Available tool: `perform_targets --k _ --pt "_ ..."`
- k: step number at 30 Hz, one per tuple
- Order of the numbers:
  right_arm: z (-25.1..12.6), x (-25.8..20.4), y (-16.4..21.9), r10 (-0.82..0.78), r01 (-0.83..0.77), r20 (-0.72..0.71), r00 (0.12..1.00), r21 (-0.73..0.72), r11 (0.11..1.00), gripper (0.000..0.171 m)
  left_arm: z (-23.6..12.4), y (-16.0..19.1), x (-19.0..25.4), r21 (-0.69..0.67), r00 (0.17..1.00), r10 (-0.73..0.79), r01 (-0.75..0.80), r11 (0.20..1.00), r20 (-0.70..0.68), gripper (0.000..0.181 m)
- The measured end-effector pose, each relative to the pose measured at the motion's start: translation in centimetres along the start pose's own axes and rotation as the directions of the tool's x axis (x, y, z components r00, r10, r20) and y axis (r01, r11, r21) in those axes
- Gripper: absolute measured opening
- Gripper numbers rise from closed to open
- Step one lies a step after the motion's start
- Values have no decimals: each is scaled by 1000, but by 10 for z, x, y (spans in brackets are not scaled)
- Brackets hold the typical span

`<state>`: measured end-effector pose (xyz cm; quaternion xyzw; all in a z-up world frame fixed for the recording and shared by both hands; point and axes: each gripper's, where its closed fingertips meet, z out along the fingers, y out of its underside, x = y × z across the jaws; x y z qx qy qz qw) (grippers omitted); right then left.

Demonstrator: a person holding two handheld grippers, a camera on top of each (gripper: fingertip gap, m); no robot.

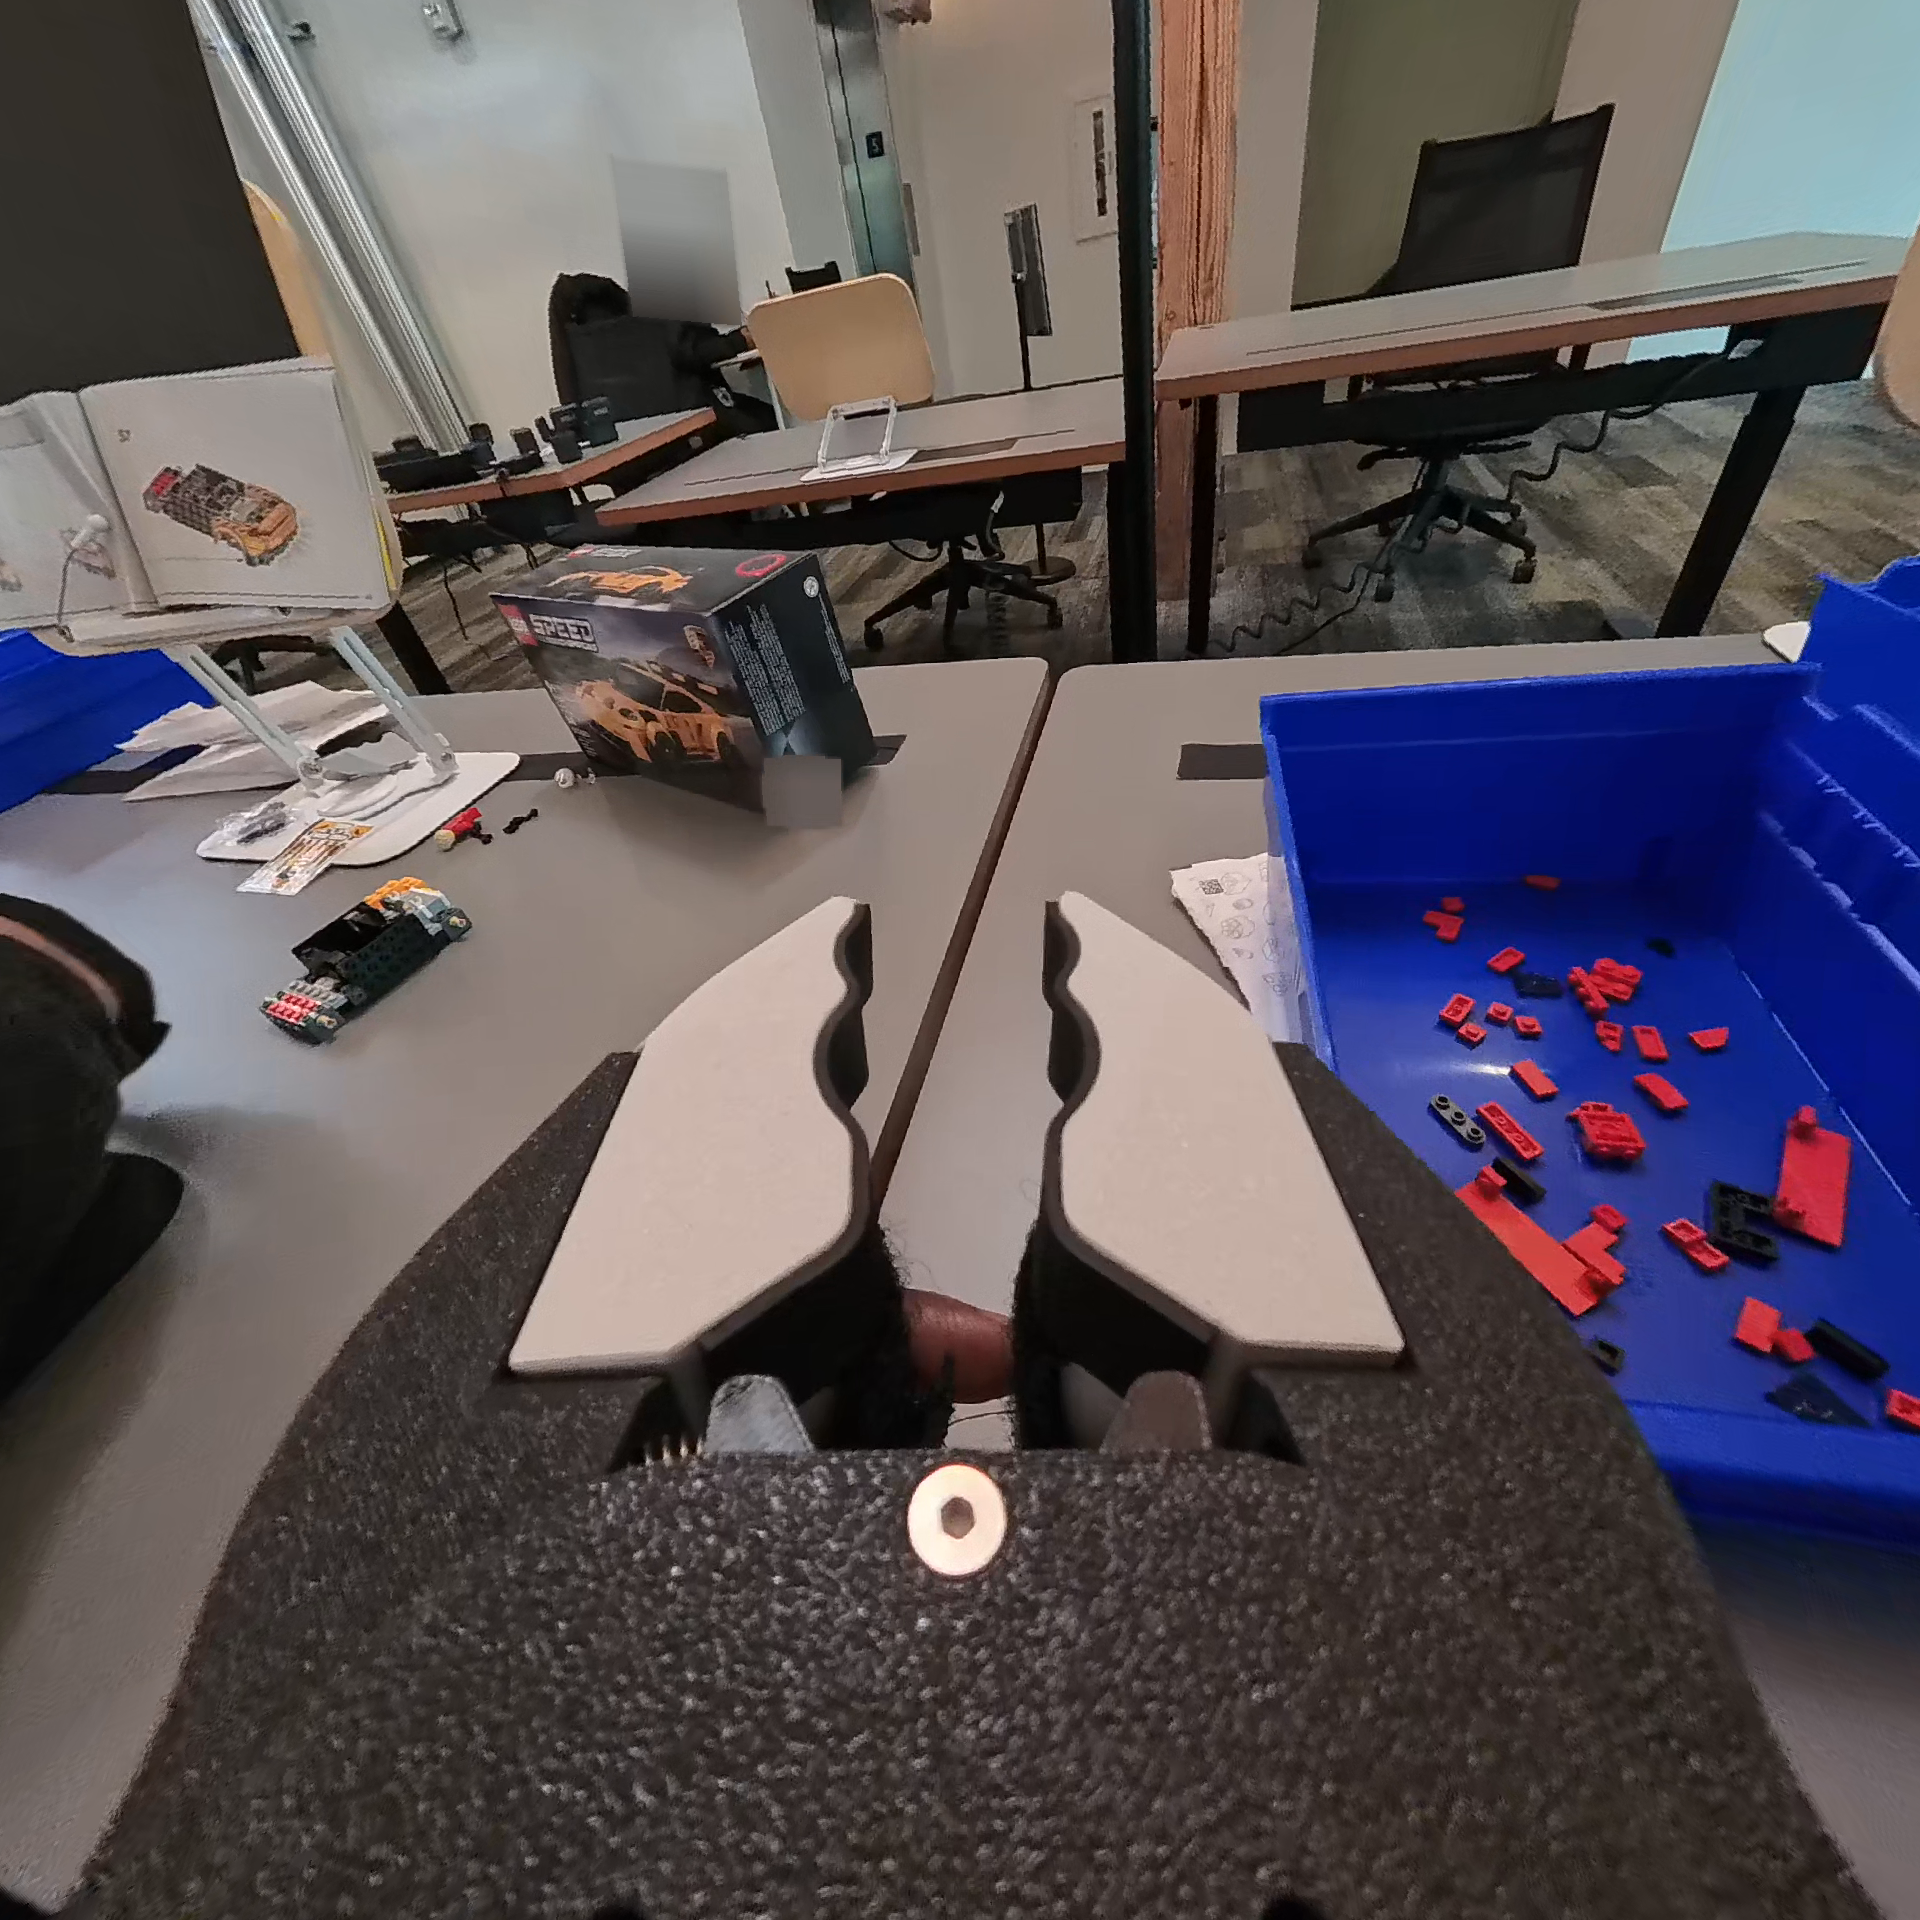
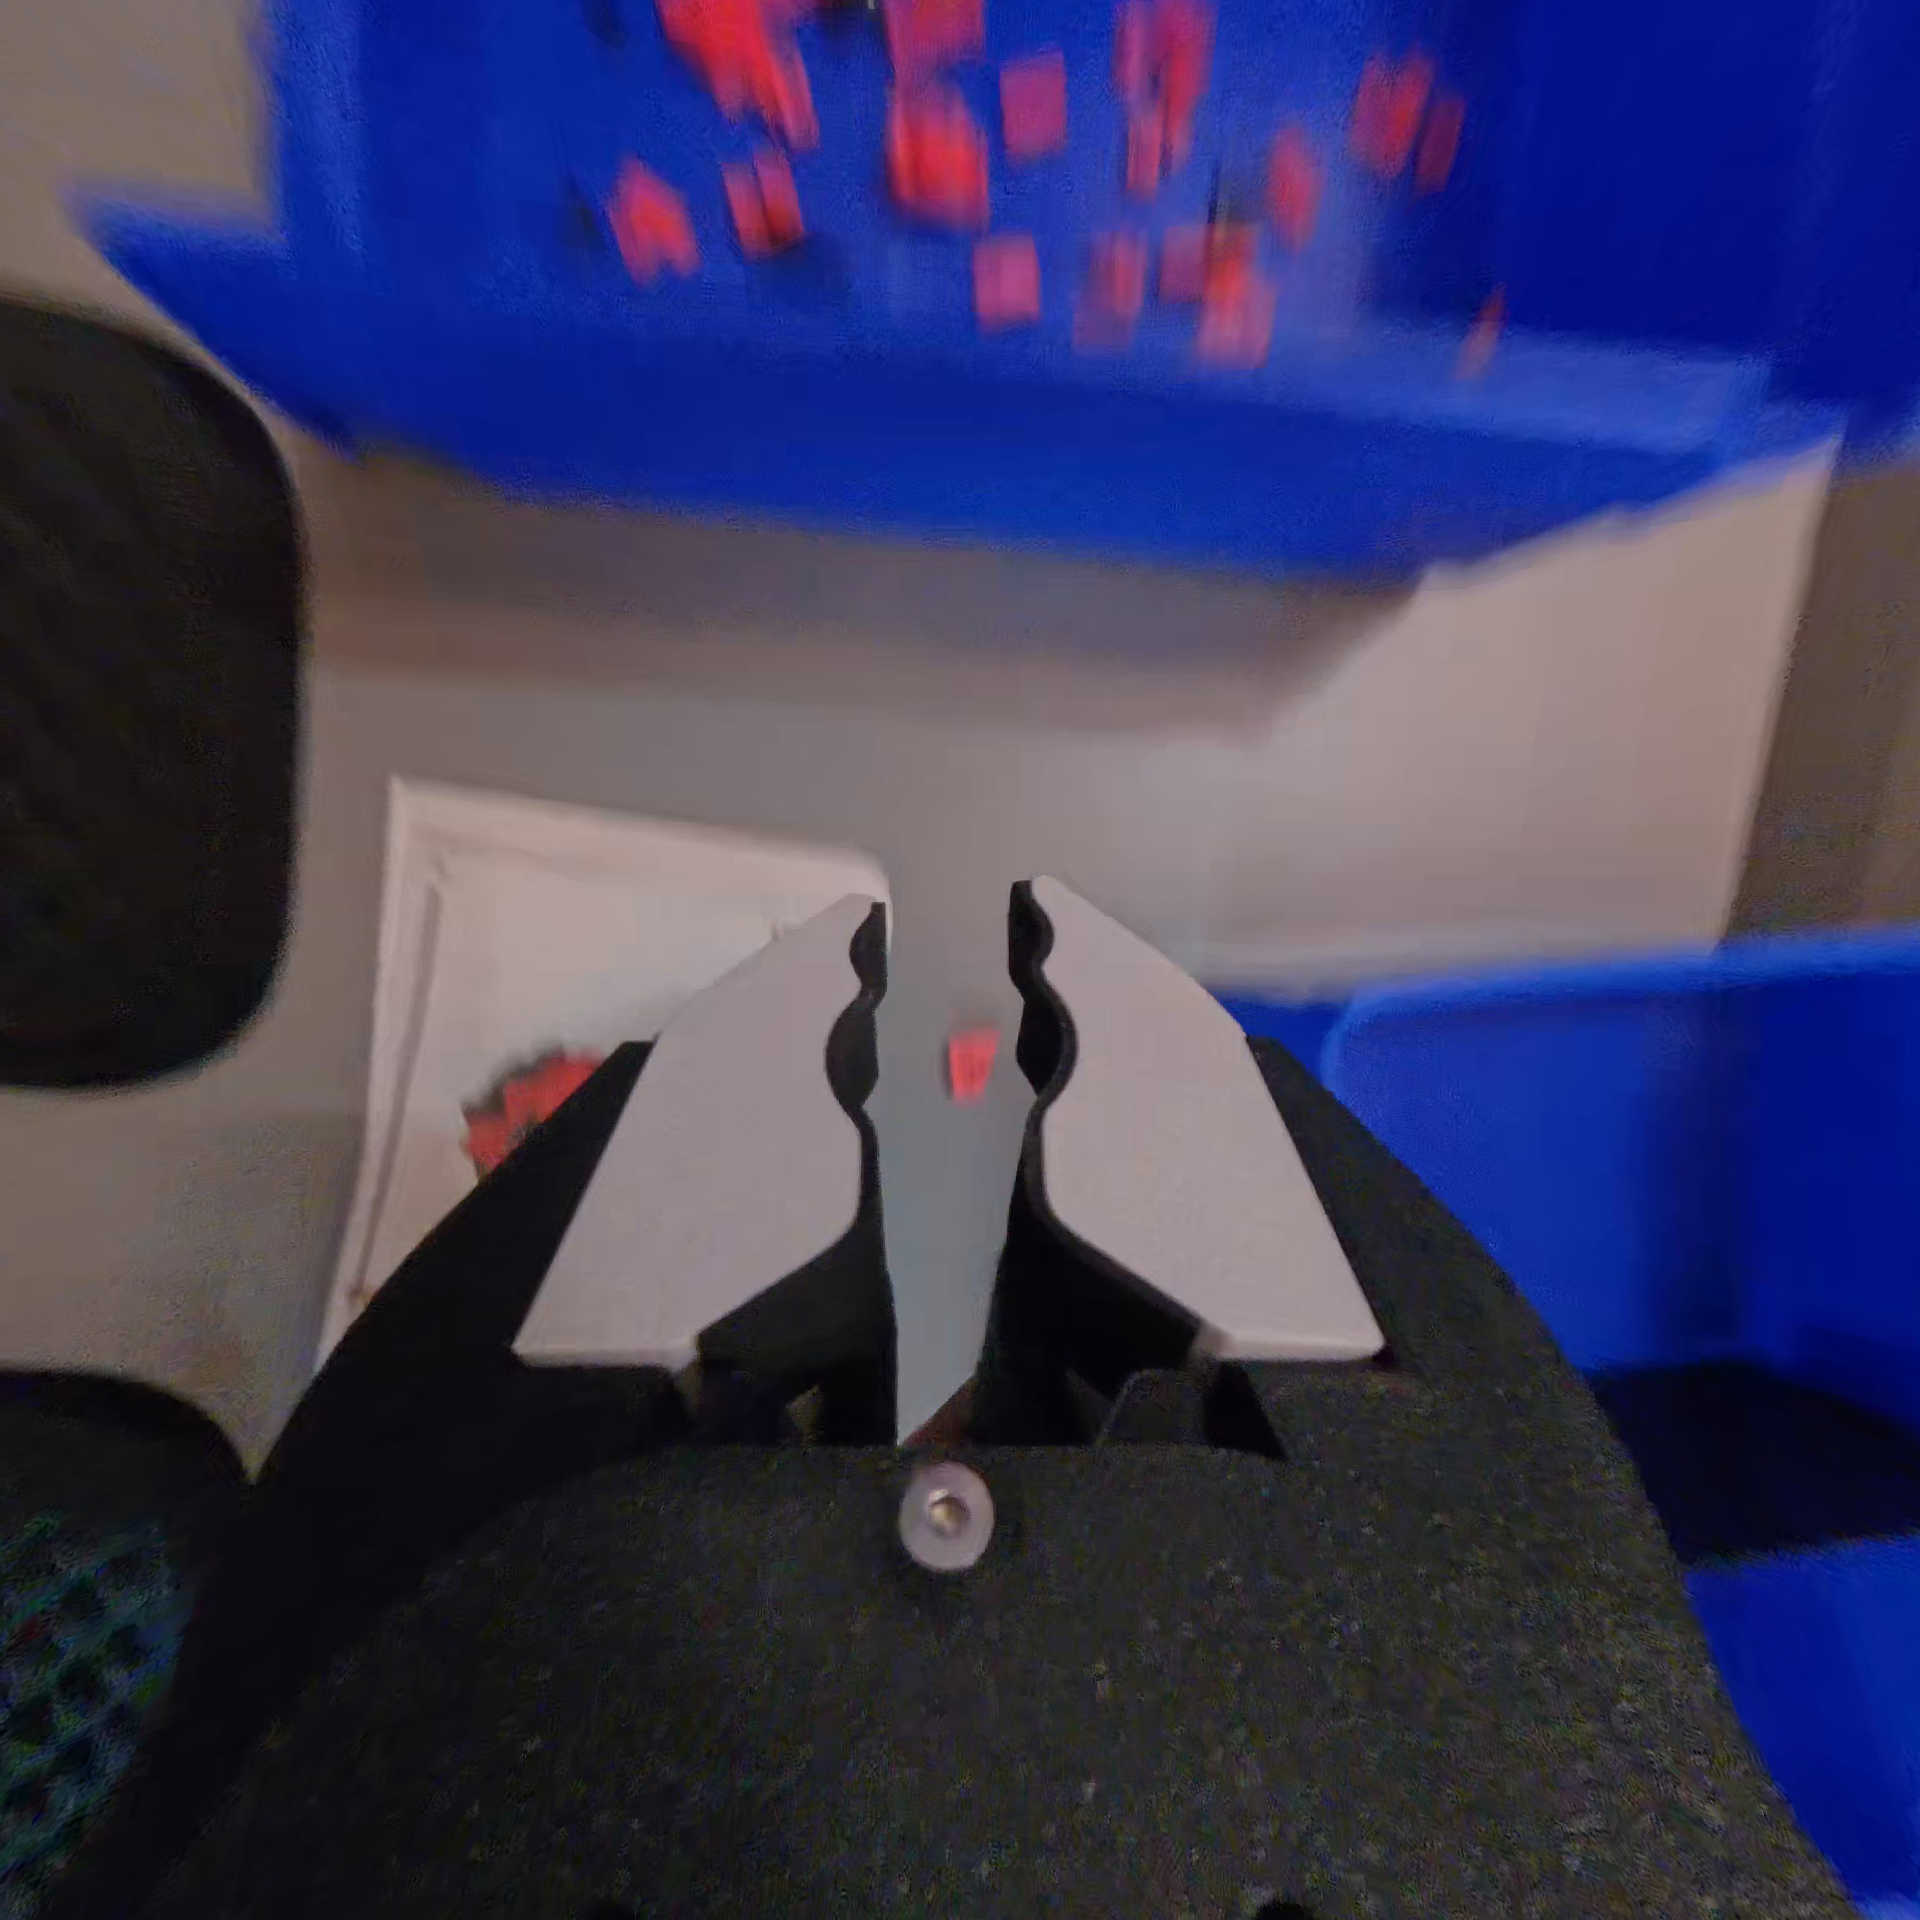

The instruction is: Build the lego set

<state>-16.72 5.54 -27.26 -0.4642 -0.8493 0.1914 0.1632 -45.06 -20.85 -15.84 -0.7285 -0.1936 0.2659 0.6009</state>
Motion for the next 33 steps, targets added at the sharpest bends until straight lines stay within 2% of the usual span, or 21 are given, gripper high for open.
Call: perform_targets --k 3,5,7,9,11,13,14,16,17,21,23,29,31,33 --pt "-17 -22 -94 -186 167 50 981 262 951 21 2 1 3 -10 1000 14 -14 1000 -8 31" --pt "-7 -48 -131 -355 297 157 922 303 906 21 2 2 2 -13 1000 20 -20 1000 -6 31" --pt "24 -64 -137 -495 460 288 820 184 869 21 1 2 1 -7 1000 14 -14 1000 -4 31" --pt "55 -75 -128 -581 623 441 684 60 780 20 -1 1 -1 4 1000 5 -5 1000 -3 31" --pt "76 -85 -111 -540 719 616 573 -62 692 16 -2 1 -4 10 1000 -3 3 1000 2 31" --pt "90 -83 -93 -415 745 695 588 -265 612 20 -3 3 -7 9 1000 -9 9 1000 8 31" --pt "96 -81 -86 -377 745 694 614 -352 566 28 -3 4 -9 8 1000 -12 12 1000 12 31" --pt "112 -69 -81 -432 733 602 672 -457 503 58 -2 7 -13 7 1000 -26 26 1000 17 31" --pt "120 -64 -83 -477 714 533 699 -485 505 70 -2 8 -14 8 999 -35 35 999 18 31" --pt "133 -63 -88 -511 651 404 759 -489 580 116 0 12 -17 9 998 -62 62 998 14 31" --pt "136 -59 -86 -518 639 375 769 -494 590 125 2 12 -14 4 998 -55 55 998 4 31" --pt "148 -37 -92 -539 565 215 814 -509 650 137 -2 8 -13 12 999 -35 35 999 12 31" --pt "141 -9 -109 -583 533 67 810 -499 683 113 -2 7 -15 17 999 -43 43 999 17 31" --pt "131 -5 -119 -571 544 75 818 -424 724 94 -2 8 -15 16 999 -44 43 999 17 31"
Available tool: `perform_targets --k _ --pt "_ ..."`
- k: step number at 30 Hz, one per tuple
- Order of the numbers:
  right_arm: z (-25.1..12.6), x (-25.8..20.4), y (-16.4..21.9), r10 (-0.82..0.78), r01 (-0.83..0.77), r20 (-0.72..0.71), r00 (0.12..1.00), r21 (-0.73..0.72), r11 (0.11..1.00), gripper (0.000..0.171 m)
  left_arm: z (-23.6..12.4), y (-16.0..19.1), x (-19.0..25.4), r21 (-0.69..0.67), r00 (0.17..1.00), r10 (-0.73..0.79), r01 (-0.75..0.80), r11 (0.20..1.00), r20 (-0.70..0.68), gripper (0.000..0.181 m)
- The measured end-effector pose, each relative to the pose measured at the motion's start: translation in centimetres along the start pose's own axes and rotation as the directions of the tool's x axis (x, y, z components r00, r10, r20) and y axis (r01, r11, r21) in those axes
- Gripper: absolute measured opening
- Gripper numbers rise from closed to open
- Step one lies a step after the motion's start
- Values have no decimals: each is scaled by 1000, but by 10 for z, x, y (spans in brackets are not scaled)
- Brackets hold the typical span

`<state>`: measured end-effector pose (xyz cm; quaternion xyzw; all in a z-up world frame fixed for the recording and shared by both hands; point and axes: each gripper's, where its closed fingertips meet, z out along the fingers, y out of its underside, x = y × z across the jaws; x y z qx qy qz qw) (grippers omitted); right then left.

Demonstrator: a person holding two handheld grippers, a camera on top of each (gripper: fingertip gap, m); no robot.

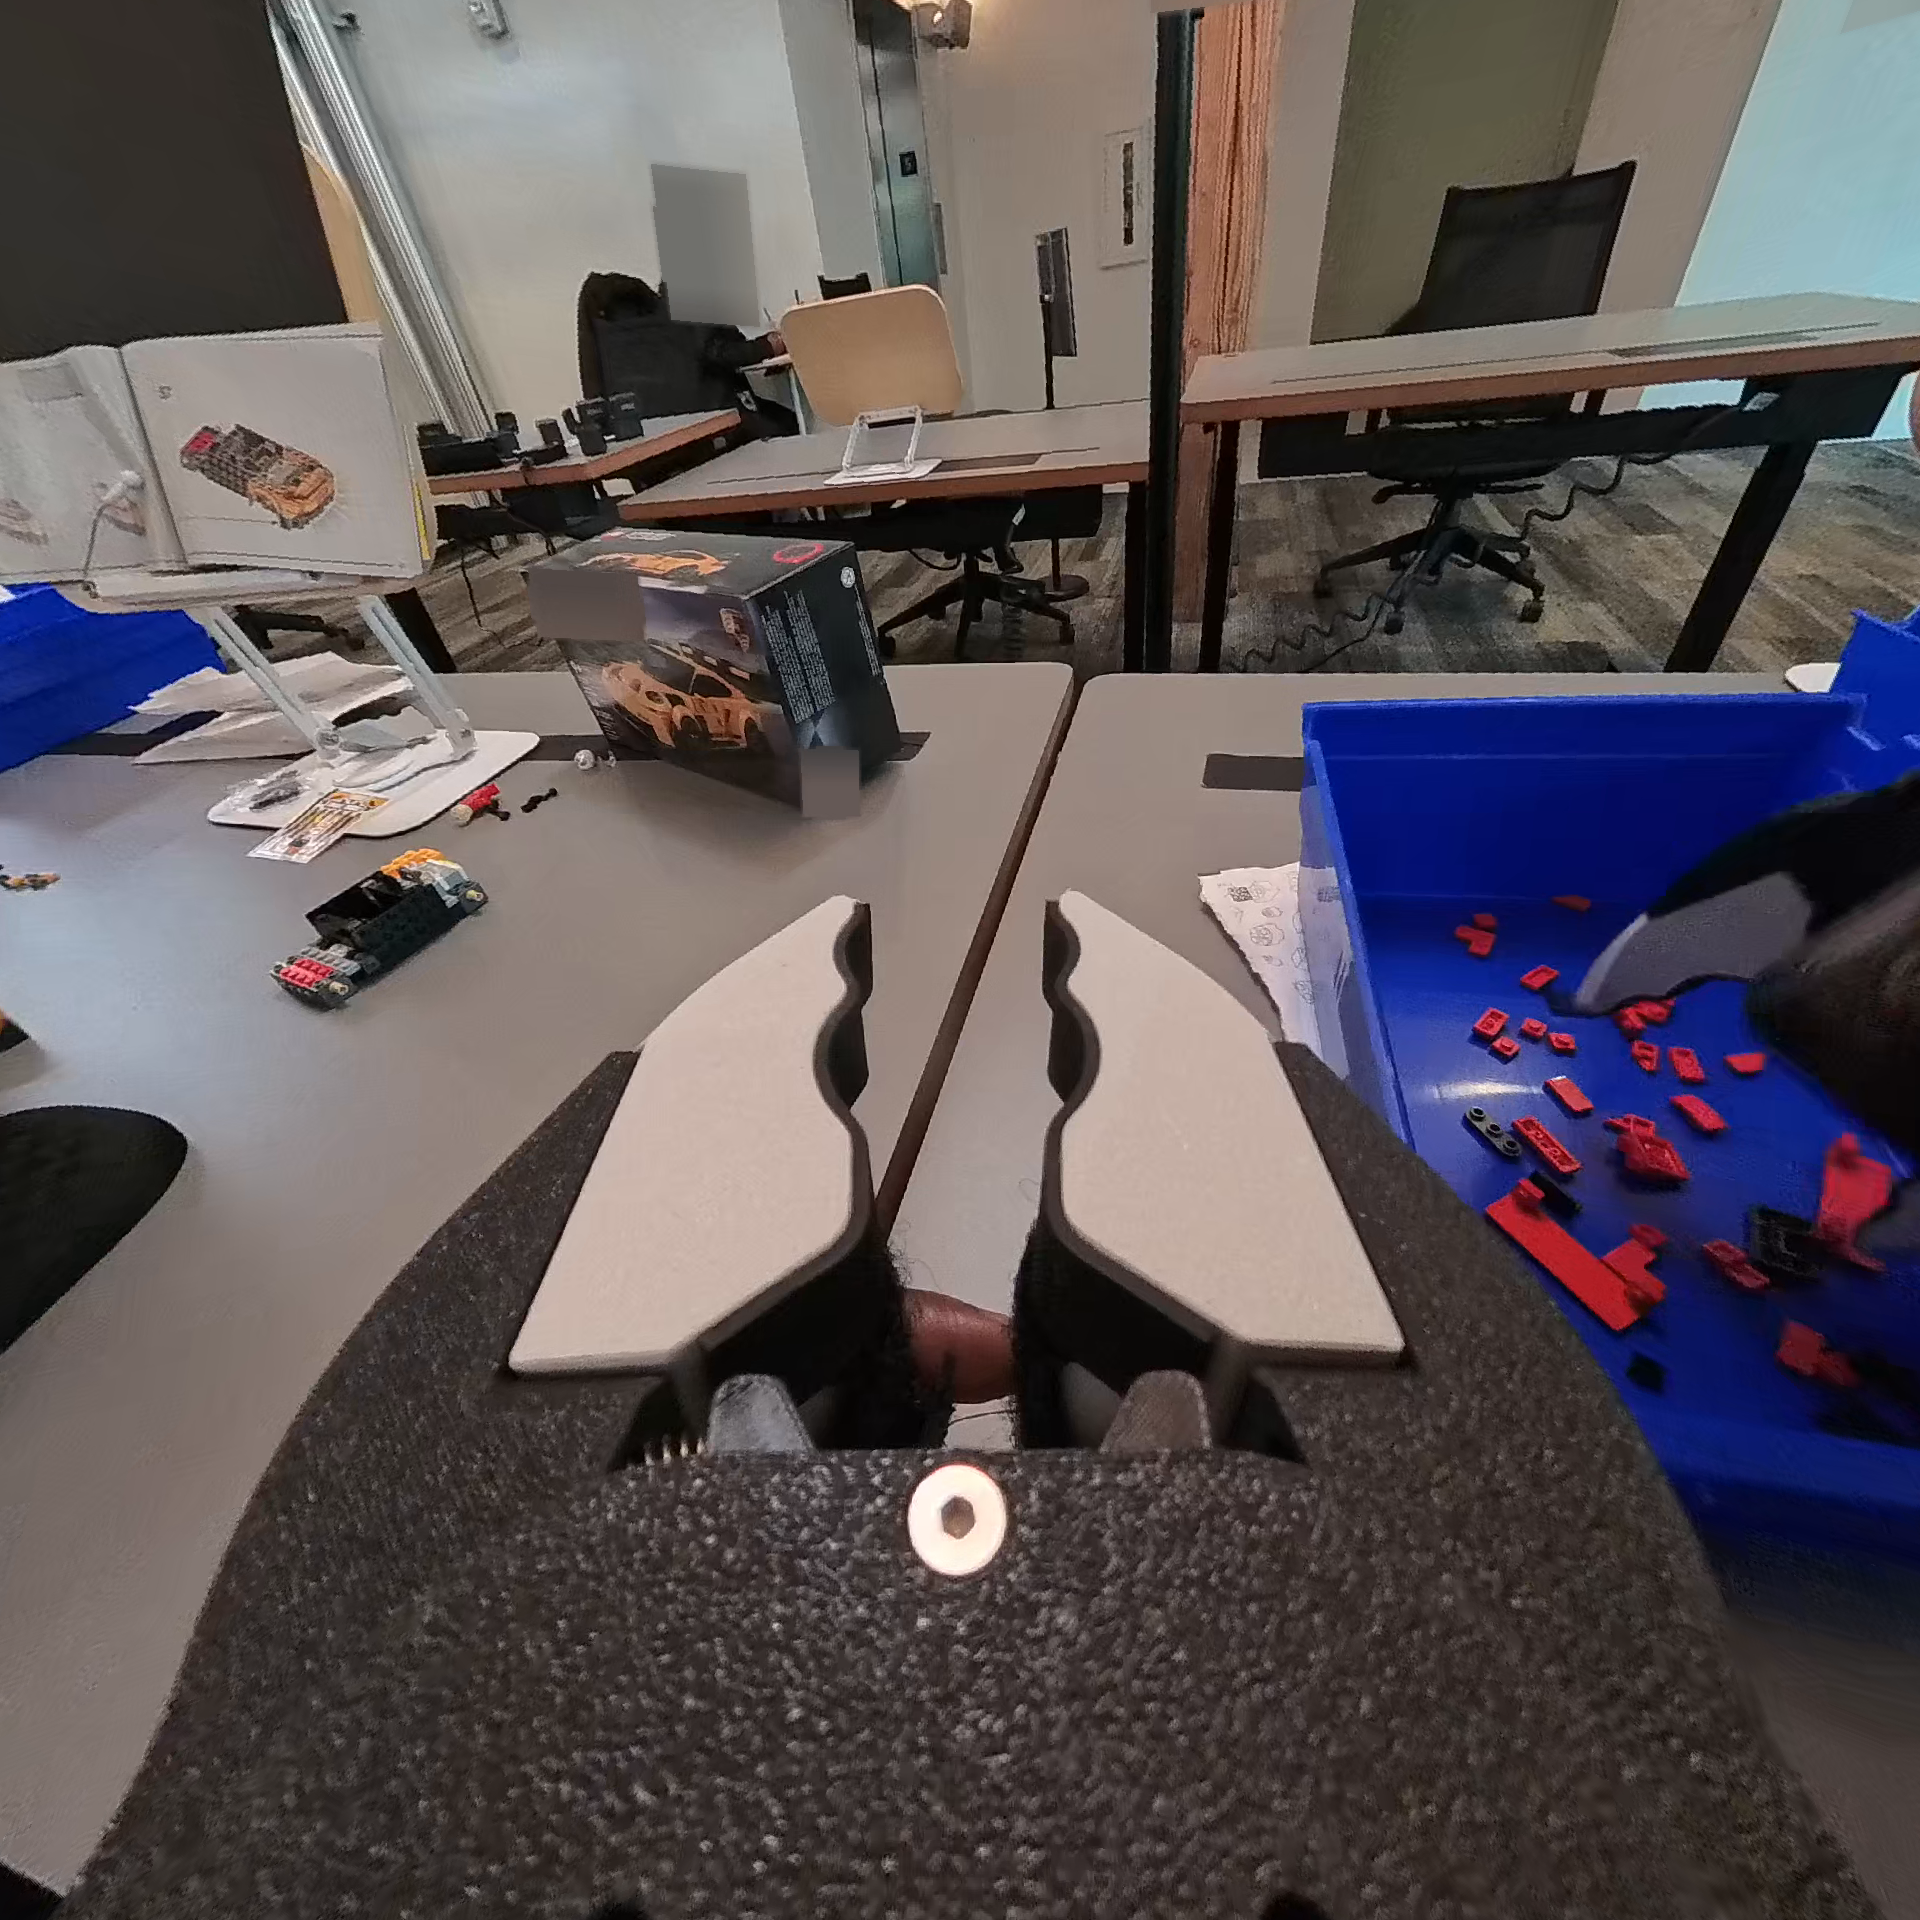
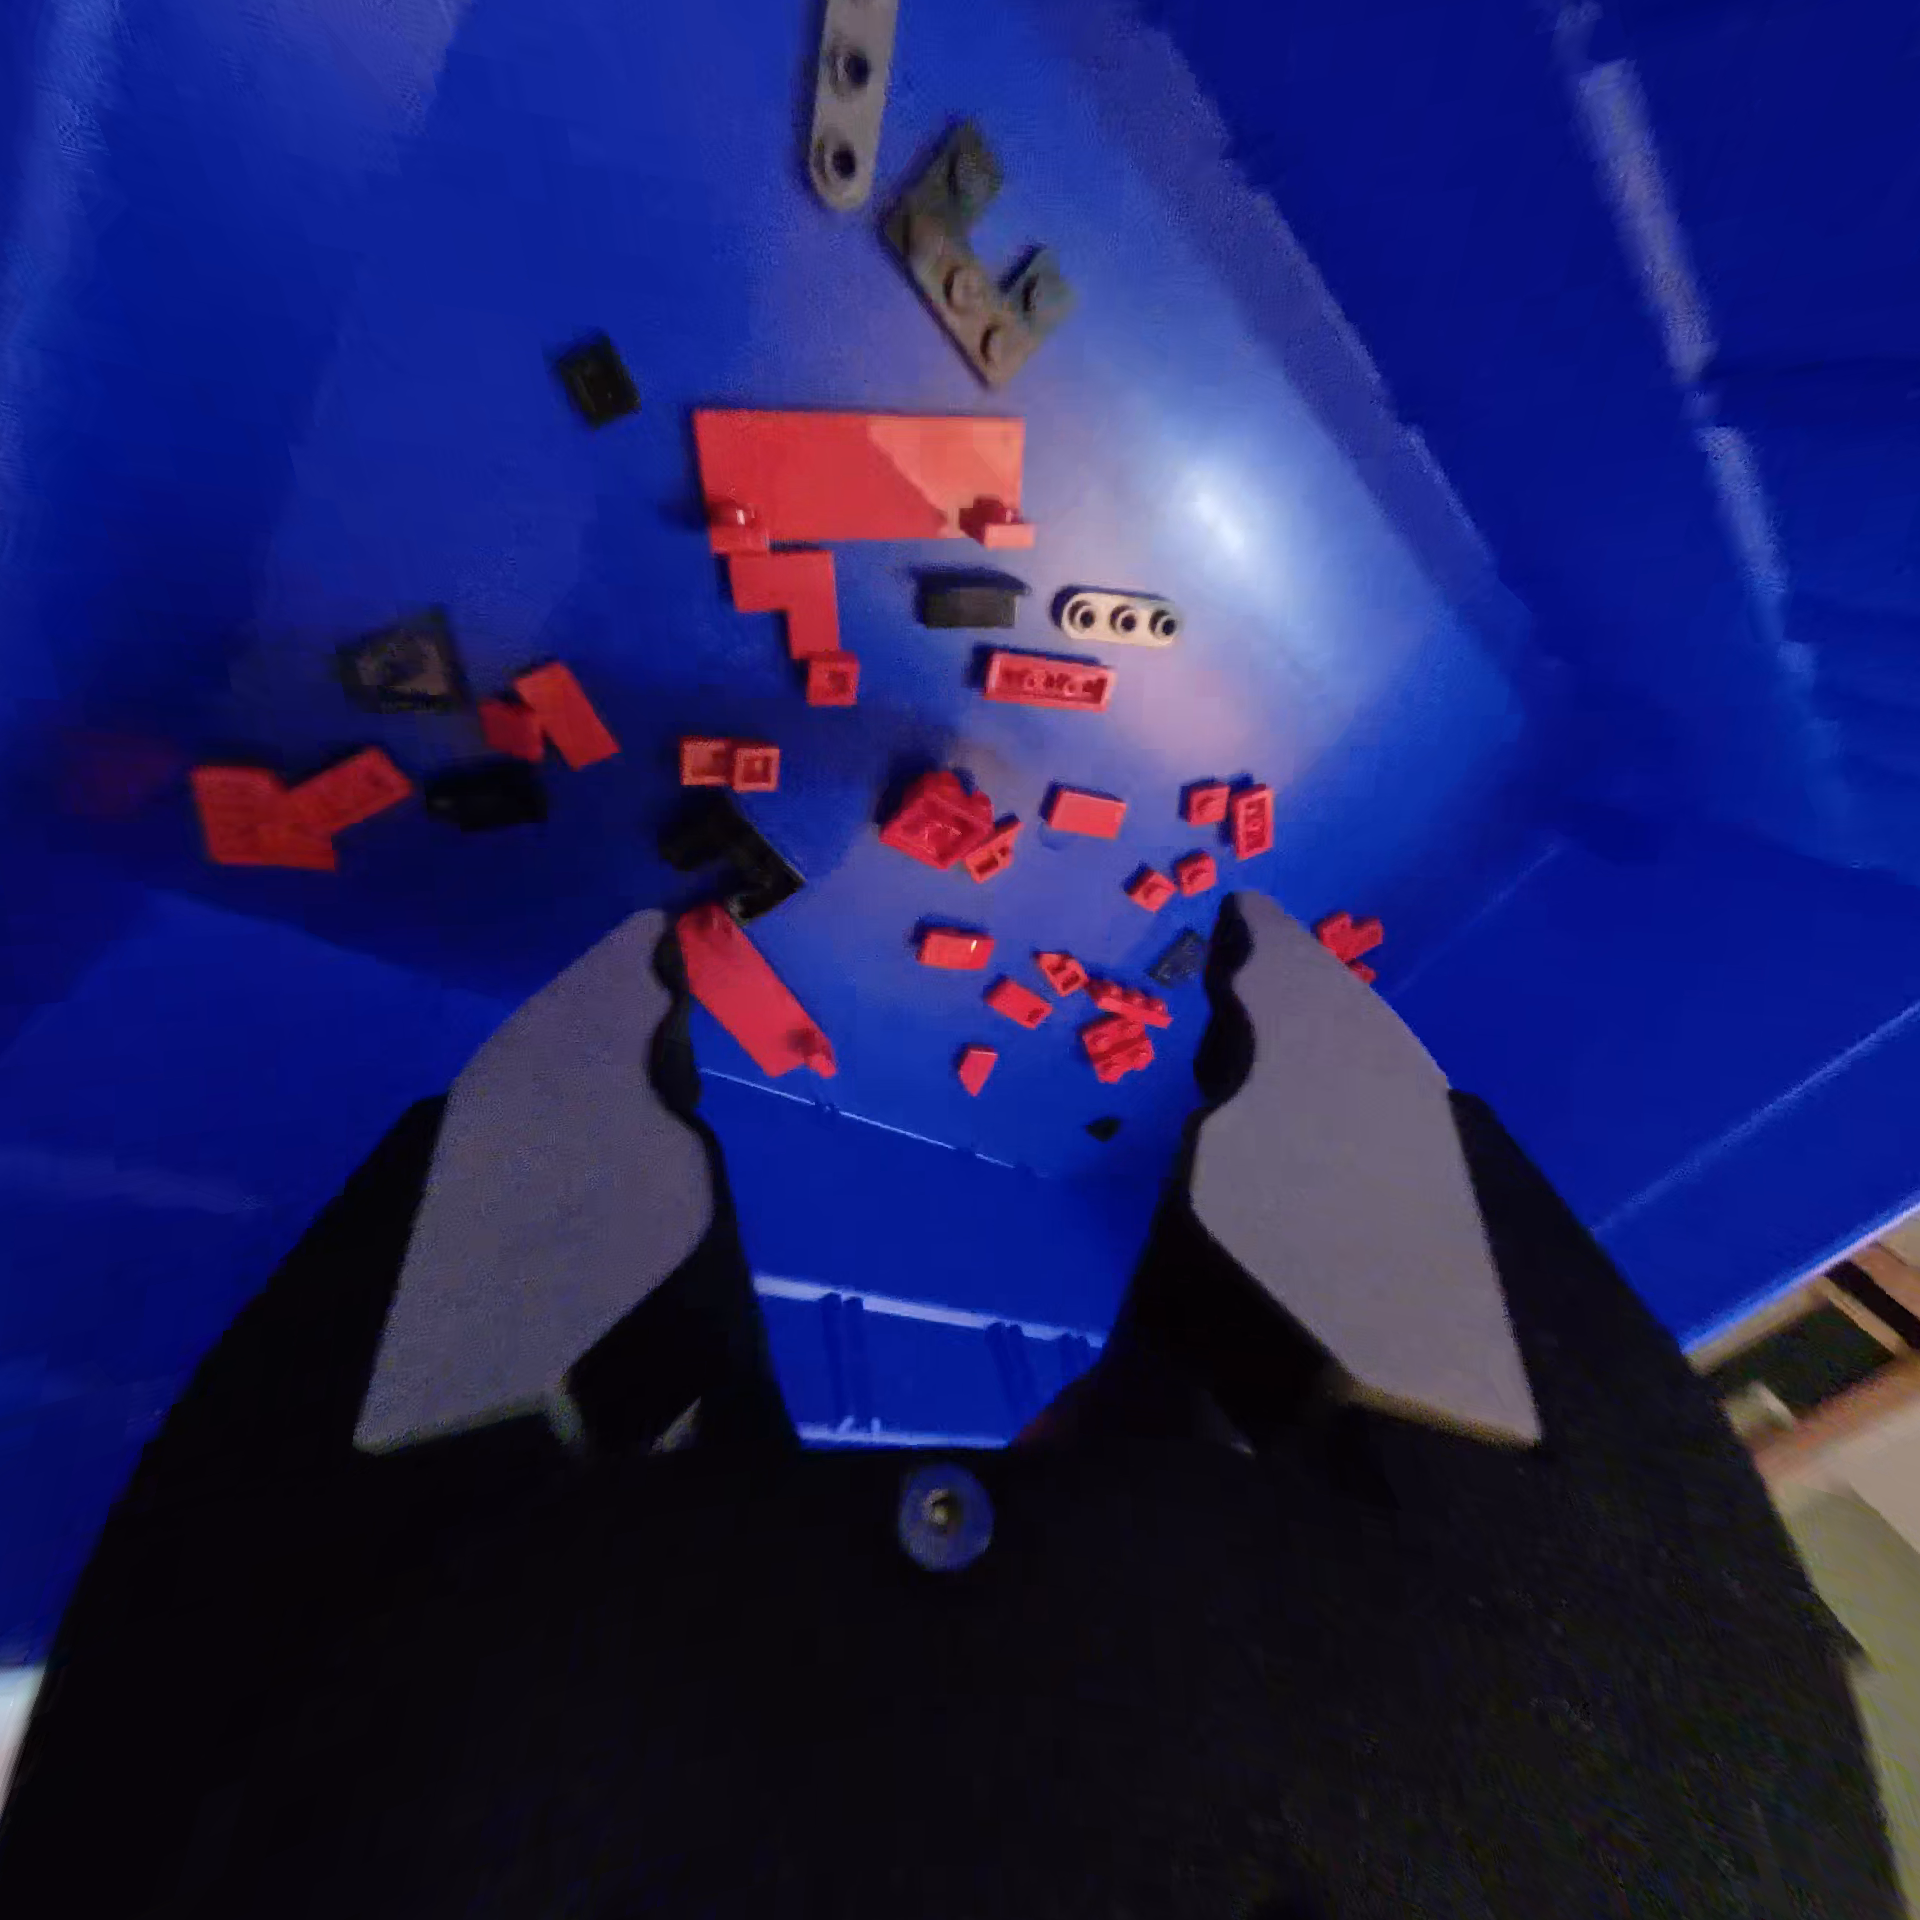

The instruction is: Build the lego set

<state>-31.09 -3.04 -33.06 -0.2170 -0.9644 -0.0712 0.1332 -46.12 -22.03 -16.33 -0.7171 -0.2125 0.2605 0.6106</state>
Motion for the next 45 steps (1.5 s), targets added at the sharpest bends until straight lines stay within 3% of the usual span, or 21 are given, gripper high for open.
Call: perform_targets --k 2,4,5,6,8,9,14,19,23,24,25,29,32,35,42,45 --pt "-13 -7 -4 -14 2 107 994 112 994 58 1 1 2 -5 1000 4 -4 1000 -7 31" --pt "-24 -32 -9 -40 -17 293 955 191 982 43 2 1 3 -11 1000 10 -10 1000 -10 31" --pt "-23 -42 -11 -25 -42 352 936 182 982 51 2 1 3 -12 1000 12 -12 1000 -10 31" --pt "-18 -50 -10 -4 -49 378 926 131 990 72 2 1 3 -12 1000 13 -13 1000 -10 31" --pt "-2 -58 -2 26 -27 347 938 -3 1000 106 2 1 3 -10 1000 11 -11 1000 -7 31" --pt "4 -58 -1 23 -13 315 949 -35 999 113 2 1 2 -10 1000 10 -10 1000 -7 31" --pt "8 -55 -16 57 -56 249 967 -11 998 124 2 2 1 -8 1000 4 -4 1000 -4 31" --pt "18 -51 -8 62 -48 196 979 -75 996 135 3 4 1 -18 1000 10 -10 1000 -7 31" --pt "10 1 5 88 -90 -40 995 -55 994 103 3 3 1 -15 1000 6 -6 1000 -6 31" --pt "7 7 5 103 -104 -37 994 -19 994 99 3 3 1 -16 1000 8 -8 1000 -7 31" --pt "2 9 2 115 -115 -4 993 37 993 94 3 3 1 -16 1000 11 -11 1000 -7 31" --pt "-19 -1 -6 -7 -33 158 987 248 968 45 2 3 0 -13 1000 6 -7 1000 -5 31" --pt "-21 -23 -6 -89 -1 296 951 290 957 20 3 3 1 -16 1000 9 -10 1000 -7 31" --pt "-8 -38 0 -123 56 340 932 200 978 16 3 3 1 -18 1000 13 -13 1000 -7 31" --pt "7 -39 -7 -159 106 302 940 182 978 19 2 3 0 -15 1000 10 -10 1000 -7 31" --pt "9 -41 -7 -179 130 299 937 178 975 7 2 4 0 -16 1000 9 -9 1000 -7 31"
